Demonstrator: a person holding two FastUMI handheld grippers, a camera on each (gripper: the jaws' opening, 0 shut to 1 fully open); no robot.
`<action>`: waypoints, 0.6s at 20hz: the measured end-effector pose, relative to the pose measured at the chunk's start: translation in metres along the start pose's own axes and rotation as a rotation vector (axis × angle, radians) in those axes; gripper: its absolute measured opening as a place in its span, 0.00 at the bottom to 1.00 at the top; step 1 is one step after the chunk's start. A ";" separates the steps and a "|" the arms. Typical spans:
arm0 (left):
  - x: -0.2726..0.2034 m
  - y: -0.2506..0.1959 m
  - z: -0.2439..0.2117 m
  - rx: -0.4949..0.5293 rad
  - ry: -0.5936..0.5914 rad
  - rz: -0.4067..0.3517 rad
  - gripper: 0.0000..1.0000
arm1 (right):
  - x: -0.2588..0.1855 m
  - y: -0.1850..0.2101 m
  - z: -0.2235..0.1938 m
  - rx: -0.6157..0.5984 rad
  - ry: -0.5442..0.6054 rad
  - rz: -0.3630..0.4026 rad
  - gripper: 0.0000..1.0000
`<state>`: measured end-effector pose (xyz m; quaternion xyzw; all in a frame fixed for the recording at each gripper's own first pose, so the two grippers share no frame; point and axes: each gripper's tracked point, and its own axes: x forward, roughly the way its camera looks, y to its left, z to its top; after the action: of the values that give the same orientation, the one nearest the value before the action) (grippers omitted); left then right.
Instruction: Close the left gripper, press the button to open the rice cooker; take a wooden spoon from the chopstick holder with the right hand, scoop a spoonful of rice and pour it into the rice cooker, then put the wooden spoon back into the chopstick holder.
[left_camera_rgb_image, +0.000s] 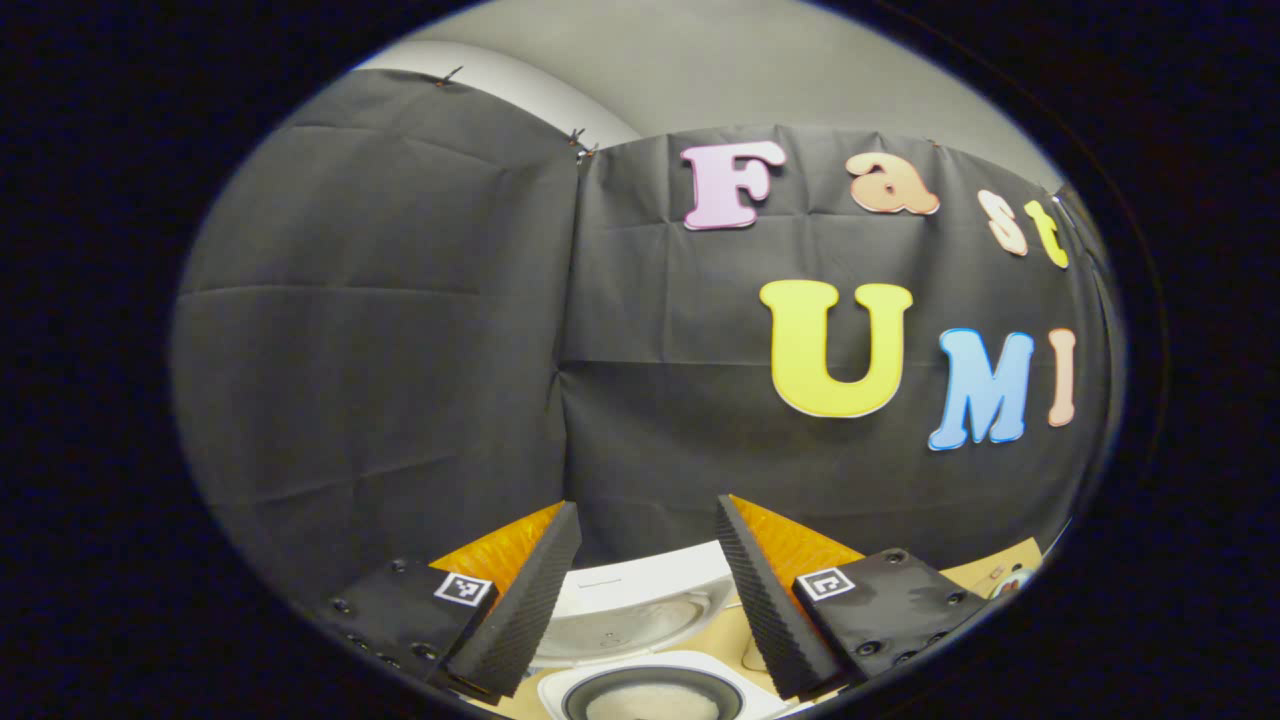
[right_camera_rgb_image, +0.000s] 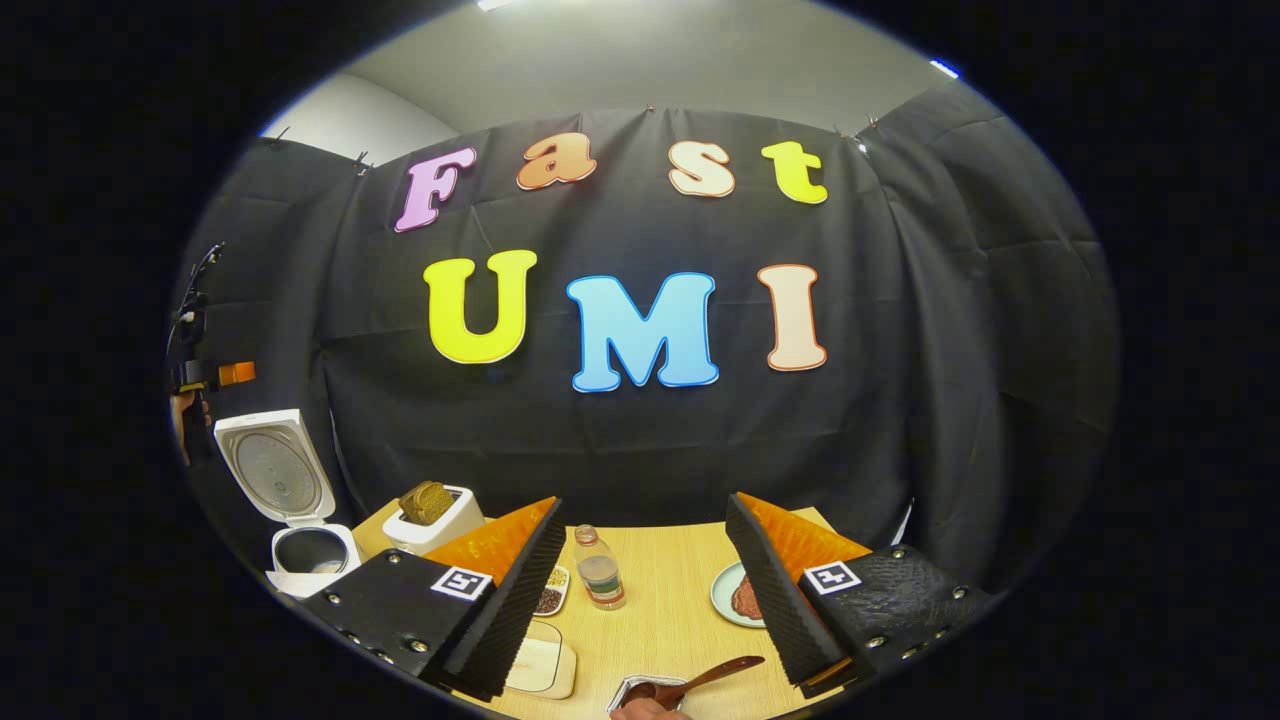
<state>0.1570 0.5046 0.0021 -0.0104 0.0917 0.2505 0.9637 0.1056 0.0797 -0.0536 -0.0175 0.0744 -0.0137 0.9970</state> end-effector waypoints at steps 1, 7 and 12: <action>0.014 0.009 -0.006 -0.010 0.017 0.031 0.92 | -0.001 -0.002 -0.002 0.001 0.004 -0.004 0.98; 0.060 0.029 -0.054 -0.029 0.170 0.135 0.92 | -0.005 -0.017 -0.010 0.011 0.013 -0.017 0.98; 0.059 0.031 -0.066 -0.038 0.211 0.173 0.96 | -0.009 -0.028 -0.007 0.019 0.022 -0.015 0.98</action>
<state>0.1812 0.5555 -0.0723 -0.0470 0.1885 0.3320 0.9231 0.0948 0.0514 -0.0585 -0.0087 0.0851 -0.0222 0.9961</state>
